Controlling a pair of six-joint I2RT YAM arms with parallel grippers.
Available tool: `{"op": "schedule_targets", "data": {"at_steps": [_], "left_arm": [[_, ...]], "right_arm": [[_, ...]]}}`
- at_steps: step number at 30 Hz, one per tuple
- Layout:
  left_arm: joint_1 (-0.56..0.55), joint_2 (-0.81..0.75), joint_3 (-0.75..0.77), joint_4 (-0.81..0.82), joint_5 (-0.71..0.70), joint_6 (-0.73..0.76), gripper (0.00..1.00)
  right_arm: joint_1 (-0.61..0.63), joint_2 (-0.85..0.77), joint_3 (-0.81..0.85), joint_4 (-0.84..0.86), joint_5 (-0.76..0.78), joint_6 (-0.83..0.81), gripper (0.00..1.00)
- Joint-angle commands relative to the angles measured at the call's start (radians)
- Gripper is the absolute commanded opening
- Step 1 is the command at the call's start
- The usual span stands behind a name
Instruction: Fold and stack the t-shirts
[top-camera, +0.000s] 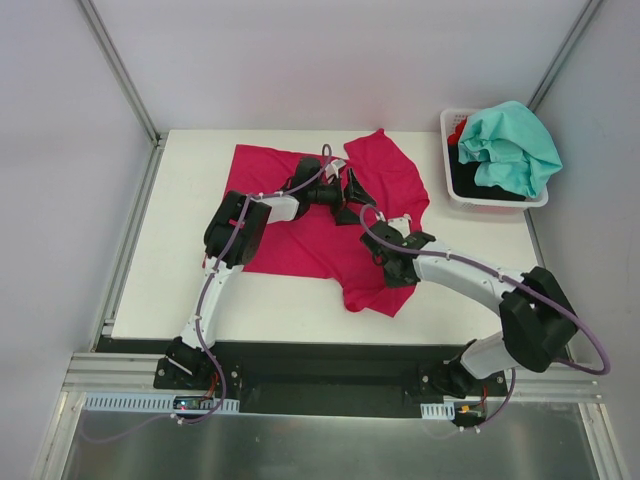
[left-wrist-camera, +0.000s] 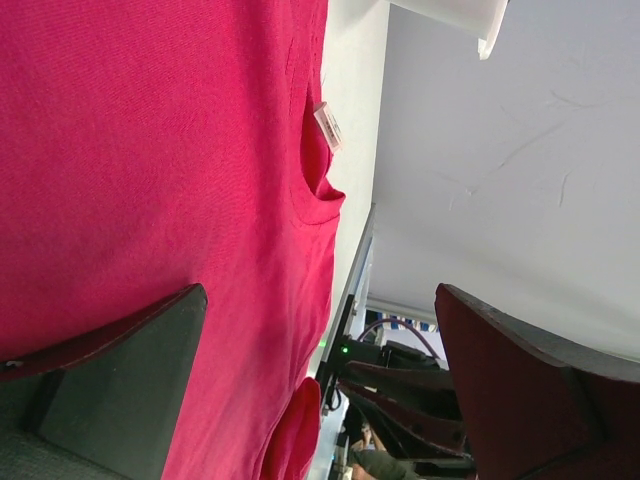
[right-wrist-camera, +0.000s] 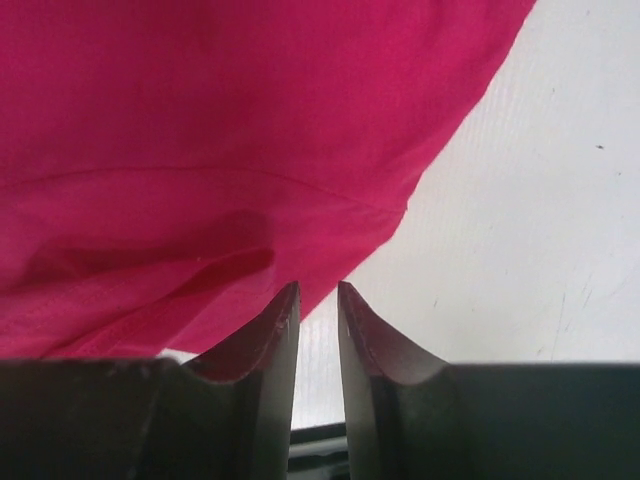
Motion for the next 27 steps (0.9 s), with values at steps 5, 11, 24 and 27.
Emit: {"op": "schedule_targets", "data": {"at_steps": [5, 11, 24, 27], "left_arm": [[-0.003, -0.031, -0.03, -0.013, -0.005, 0.054, 0.99], [-0.003, -0.039, -0.03, -0.018, -0.003, 0.059, 0.99], [-0.003, -0.037, -0.032, -0.025, -0.011, 0.062, 0.99], [-0.003, -0.042, -0.026, -0.028, -0.011, 0.063, 0.99]], "right_arm": [[-0.016, 0.096, 0.028, 0.119, 0.026, 0.001, 0.24], [-0.018, 0.128, 0.021, 0.144, -0.027, -0.006, 0.22], [-0.012, 0.117, 0.142, -0.034, -0.244, -0.087, 0.23], [0.028, 0.113, 0.177, -0.102, -0.289, -0.092, 0.23]]}}
